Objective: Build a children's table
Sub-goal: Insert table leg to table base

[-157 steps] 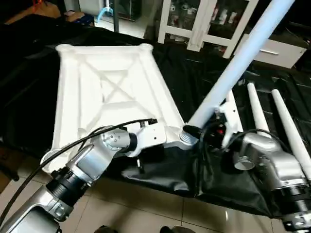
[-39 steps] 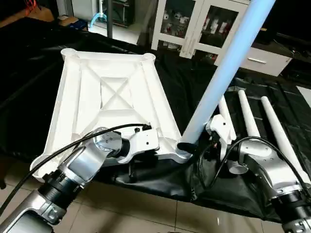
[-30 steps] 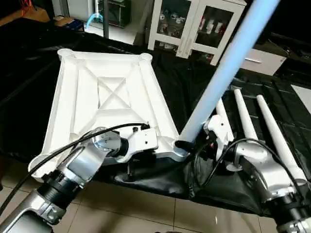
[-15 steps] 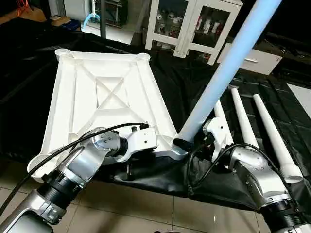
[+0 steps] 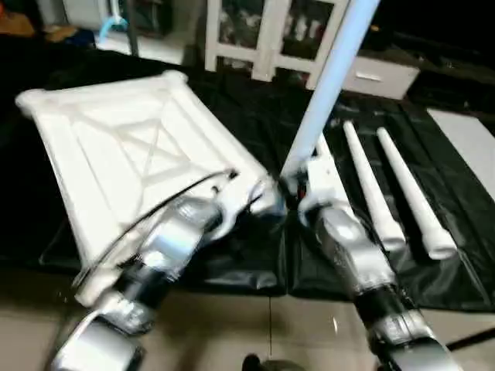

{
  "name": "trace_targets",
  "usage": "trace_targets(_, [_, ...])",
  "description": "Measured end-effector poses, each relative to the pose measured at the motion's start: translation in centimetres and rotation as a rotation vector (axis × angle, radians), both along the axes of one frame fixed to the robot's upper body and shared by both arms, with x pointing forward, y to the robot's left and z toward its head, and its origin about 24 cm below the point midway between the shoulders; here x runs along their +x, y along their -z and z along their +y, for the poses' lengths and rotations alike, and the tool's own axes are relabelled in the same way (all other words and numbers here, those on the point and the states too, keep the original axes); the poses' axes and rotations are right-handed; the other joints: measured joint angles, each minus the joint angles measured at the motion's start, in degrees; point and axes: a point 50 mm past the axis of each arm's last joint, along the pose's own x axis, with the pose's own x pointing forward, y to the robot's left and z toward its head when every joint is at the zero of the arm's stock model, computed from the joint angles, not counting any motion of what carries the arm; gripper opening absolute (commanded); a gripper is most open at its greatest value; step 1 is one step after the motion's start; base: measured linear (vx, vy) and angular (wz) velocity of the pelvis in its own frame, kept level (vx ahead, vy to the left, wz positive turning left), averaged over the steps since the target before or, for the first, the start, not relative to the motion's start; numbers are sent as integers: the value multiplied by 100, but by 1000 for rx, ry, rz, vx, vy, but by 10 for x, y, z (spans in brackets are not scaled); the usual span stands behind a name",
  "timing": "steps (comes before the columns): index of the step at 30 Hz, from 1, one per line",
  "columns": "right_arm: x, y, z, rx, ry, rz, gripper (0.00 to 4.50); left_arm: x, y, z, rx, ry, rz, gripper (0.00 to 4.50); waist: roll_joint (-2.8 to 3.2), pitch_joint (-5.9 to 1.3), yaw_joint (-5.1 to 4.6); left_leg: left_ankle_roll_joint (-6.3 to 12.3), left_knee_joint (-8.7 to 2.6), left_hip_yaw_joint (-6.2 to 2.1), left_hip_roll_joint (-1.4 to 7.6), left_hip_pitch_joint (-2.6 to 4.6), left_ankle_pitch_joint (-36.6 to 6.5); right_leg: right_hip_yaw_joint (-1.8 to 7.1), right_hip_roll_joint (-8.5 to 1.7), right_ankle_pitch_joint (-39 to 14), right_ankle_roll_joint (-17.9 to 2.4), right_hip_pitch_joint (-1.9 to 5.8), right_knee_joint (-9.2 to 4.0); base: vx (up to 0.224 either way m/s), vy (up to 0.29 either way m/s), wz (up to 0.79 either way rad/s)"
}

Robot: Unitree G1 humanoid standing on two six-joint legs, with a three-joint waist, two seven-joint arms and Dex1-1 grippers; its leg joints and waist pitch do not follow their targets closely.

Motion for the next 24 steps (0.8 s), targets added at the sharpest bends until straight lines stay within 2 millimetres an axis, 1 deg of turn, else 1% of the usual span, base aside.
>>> trace_targets(2, [5,-1,5,-3,94,13,199,2,-1,-9,-2,-37,-1,0,3,4,-9,0,1,0,-4,4,0,-70,-50,0,0,-4,2,0,0,0])
trace_targets(5, [10,-4,11,-14,173,7,199,4,-2,-16,-4,-66,-12,0,-2,9,-12,1,2,-2,-4,8,0,-115,-77,0,0,-7,1,0,0,0])
trace_targets(7, [11,-6,12,-18,193,-7,199,5,-4,-18,-6,-74,-19,0,12,20,-14,1,1,-4,-3,8,-1,-131,-84,0,0,-13,-2,0,0,0])
trace_targets(13, [15,-8,15,-5,198,-24,199,6,-6,-16,-7,-87,-25,0,10,18,-13,1,-14,1,-3,6,0,-122,-84,5,-8,-33,20,0,0,0])
trace_targets(15, [16,-8,16,-1,199,-28,199,7,-6,-13,-5,-96,-22,0,5,15,-19,1,-12,13,-3,6,0,-111,-83,26,-41,-40,27,0,0,0])
trace_targets(21, [18,-11,18,6,190,-66,199,7,-8,-11,-7,-101,-29,0,-6,13,-2,0,-9,71,-6,-3,0,-42,-81,53,-82,-93,109,0,0,0])
trace_targets(22, [18,-11,18,8,184,-71,234,7,-9,-11,-7,-101,-30,0,-6,13,2,0,-12,78,-4,4,0,-39,-80,53,-82,-94,116,0,0,0])
trace_targets(24, [18,-12,18,9,171,-79,269,7,-10,-10,-8,-101,-31,0,-5,14,5,0,-17,79,0,1,0,-39,-76,53,-82,-101,117,0,0,0])
